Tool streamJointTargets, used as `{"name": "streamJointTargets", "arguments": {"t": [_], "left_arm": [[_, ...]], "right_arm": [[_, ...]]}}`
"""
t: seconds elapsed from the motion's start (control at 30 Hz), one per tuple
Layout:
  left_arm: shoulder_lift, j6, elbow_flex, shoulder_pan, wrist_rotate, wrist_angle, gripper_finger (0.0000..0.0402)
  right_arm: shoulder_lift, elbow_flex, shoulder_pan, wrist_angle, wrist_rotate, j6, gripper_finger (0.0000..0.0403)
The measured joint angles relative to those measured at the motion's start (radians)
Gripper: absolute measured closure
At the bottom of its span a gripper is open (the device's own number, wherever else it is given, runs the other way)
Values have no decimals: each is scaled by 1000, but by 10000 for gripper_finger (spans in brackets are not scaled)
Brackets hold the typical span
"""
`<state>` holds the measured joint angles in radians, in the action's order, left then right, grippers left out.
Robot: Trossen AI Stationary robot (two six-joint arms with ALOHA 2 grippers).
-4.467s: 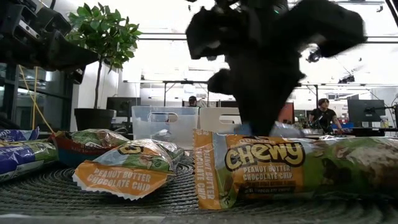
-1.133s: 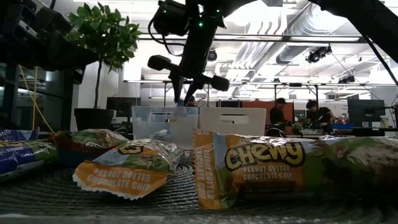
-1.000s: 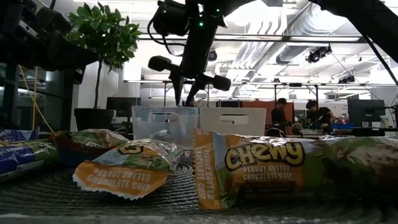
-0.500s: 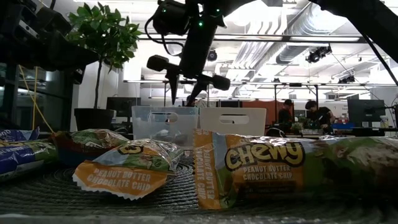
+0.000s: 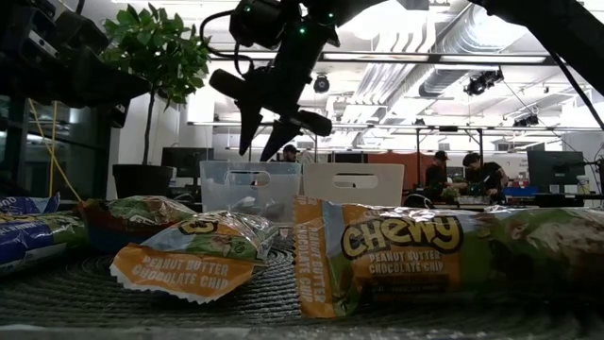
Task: Pick and place Granola Bars by type
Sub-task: Put the yellow granola bar into the transparent bin
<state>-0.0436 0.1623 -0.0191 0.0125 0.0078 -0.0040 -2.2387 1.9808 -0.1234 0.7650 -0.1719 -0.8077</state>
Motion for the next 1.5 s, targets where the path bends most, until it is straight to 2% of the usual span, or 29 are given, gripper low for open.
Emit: {"name": "streamJointTargets", "arguments": {"t": [0.2,0.43,0.83,1.17,1.5], "left_arm": [[0,0,0,0,0,0,401],[0,0,0,0,0,0,401],[0,0,0,0,0,0,401],[0,0,0,0,-1,-2,401],[0,0,0,0,-1,-3,401]], "right_arm": [[7,0,0,4,106,122,251],[47,1,0,13,142,217,251],[191,2,38,149,323,463,252],[289,2,148,379,340,715,251],[299,2,307,512,306,1013,249]]}}
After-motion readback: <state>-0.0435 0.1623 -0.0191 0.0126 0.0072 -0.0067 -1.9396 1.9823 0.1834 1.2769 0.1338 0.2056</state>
